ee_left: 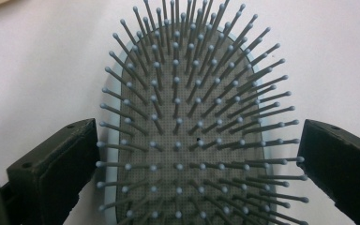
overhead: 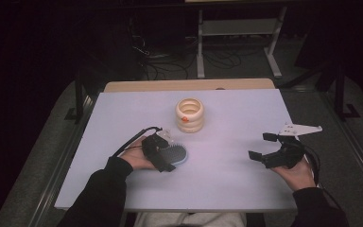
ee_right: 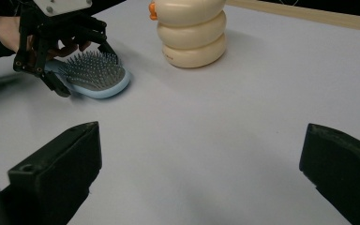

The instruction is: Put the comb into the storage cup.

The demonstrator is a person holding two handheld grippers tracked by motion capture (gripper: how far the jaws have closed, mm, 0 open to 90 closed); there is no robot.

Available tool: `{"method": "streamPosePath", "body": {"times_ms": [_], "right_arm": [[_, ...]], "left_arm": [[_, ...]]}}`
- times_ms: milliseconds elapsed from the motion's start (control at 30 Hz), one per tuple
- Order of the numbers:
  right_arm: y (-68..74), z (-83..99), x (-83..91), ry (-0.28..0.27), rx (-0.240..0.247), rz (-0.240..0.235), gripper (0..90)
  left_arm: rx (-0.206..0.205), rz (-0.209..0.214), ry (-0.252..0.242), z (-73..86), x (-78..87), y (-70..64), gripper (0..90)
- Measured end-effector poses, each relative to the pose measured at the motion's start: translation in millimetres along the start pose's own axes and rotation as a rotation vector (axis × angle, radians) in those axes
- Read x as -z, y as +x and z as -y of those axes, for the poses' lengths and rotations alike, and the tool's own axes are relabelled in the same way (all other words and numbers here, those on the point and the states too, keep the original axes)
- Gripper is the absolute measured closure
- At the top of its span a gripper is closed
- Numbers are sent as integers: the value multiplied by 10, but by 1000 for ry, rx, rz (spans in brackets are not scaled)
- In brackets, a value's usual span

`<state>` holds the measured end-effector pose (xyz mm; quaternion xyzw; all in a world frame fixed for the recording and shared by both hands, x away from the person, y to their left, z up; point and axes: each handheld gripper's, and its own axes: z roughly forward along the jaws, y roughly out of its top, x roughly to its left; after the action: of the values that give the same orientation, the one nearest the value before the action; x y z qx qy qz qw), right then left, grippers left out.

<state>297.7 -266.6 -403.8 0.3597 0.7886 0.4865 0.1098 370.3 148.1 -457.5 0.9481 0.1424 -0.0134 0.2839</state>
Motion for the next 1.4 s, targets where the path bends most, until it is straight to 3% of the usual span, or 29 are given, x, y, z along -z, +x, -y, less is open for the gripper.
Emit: {"method": "streamPosePath", "body": {"times_ms": [367, 600, 767, 1200, 1400], "right_arm": [[0, -1, 9, -6, -1, 3, 0], [0, -1, 11, -7, -4, 3, 0], [0, -1, 9, -5, -3, 1, 0], [-6, 0, 13, -10, -10, -3, 0], [-10, 0, 12, -10, -13, -5, 0]], "left_arm": [[-37, -33, 18, -18, -39, -32, 0], [-77, -66, 14, -39, -43, -63, 101], [-76, -70, 0, -33, -22, -46, 178], [-88, -72, 14, -36, -6, -32, 193], [-72, -71, -4, -21, 57, -8, 193]]}}
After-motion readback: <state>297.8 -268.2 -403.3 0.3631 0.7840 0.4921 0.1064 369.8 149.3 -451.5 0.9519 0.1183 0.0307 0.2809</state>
